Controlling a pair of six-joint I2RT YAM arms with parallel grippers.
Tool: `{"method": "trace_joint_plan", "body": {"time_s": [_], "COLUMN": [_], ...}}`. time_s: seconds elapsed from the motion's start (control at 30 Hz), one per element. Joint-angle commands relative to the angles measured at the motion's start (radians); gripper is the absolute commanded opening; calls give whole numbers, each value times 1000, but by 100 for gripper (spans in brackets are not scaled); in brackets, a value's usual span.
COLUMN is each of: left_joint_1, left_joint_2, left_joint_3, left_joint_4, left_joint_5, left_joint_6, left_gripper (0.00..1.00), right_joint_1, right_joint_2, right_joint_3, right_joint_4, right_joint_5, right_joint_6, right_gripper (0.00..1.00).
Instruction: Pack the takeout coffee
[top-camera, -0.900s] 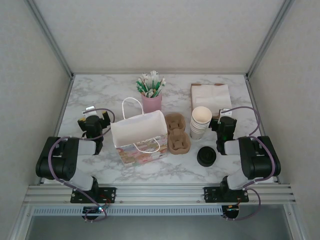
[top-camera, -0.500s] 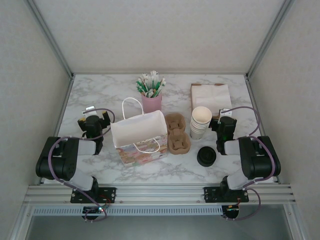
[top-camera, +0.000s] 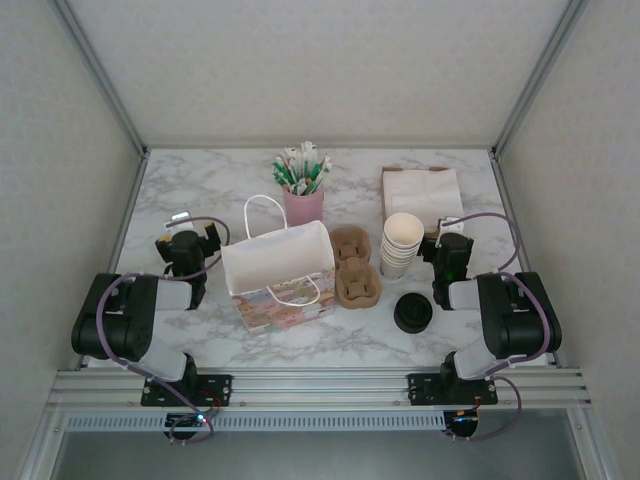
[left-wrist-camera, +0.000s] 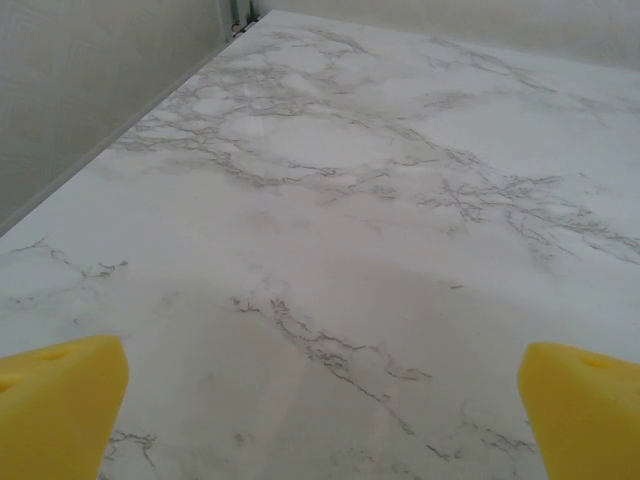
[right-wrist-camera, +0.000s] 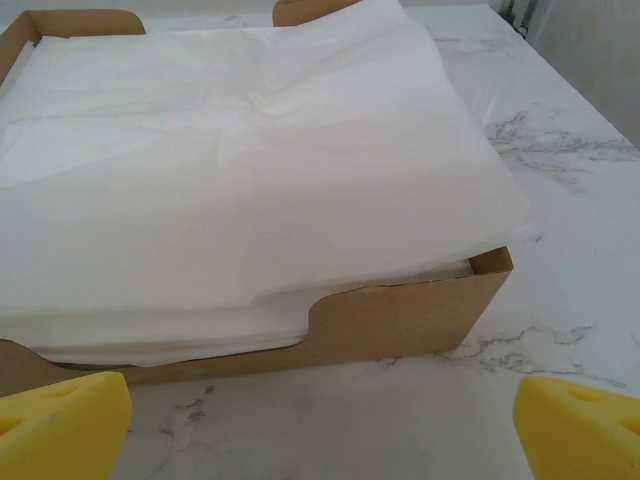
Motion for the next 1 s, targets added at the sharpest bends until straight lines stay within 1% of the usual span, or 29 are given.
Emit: {"method": "trace_joint_plan", "body": {"time_s": [0.0,0.07,0.13,0.23,0.27,0.3,0.33,0.37,0.43,0.47,0.53,0.57,0.6,0.63,0.67,0.7,0.73,0.8,0.87,0.97], "left_joint_1": [7,7,6,6,8,8,3,-7,-7,-5,-1,-1,-1,-1,1,1,4,11,11,10], "left_joint_2": [3,3,3,-3,-29,-36,-52,-98,-237,-316,-441,-493,-531,-560,-583,-605,-619,-653,-680,-726], "left_joint_3": [-3,-2,-3,-2,6,-4,-10,-3,31,58,107,142,180,211,244,282,314,376,434,496], "left_joint_4": [34,34,34,36,-15,11,7,-44,-211,-299,-456,-555,-659,-761,-867,-993,-1082,-1193,-1290,-1375], "left_joint_5": [17,16,16,6,21,40,33,-9,-62,-82,-81,-90,-121,-165,-235,-288,-297,-226,-125,81], "left_joint_6": [-2,-3,-3,-4,-7,11,17,13,-7,-44,-118,-174,-258,-347,-457,-574,-630,-647,-672,-659], "left_gripper": [100,100,100,100,100,100,100,100,100,100,100,100,100,100,100,100,100,100,100,100], "right_joint_1": [-4,-6,-5,-5,-5,-5,-5,-5,-5,-5,-7,-7,-10,-16,-19,-18,-24,-26,-25,-24], "right_joint_2": [-4,-9,-47,-163,-209,-249,-293,-329,-408,-442,-499,-521,-542,-558,-577,-590,-602,-602,-578,-520], "right_joint_3": [14,16,20,39,46,50,57,89,145,178,252,294,351,399,437,467,506,590,697,852], "right_joint_4": [25,17,-19,-161,-209,-256,-313,-378,-543,-641,-841,-959,-1093,-1185,-1241,-1308,-1366,-1432,-1533,-1668], "right_joint_5": [1,1,1,25,40,53,63,72,99,110,159,201,238,221,199,201,197,120,64,-90], "right_joint_6": [2,2,2,13,23,36,61,84,159,198,309,390,469,498,505,556,611,603,632,602], "right_gripper": [99,99,99,99,99,99,99,99,99,99,99,99,99,99,99,99,99,98,95,90]}}
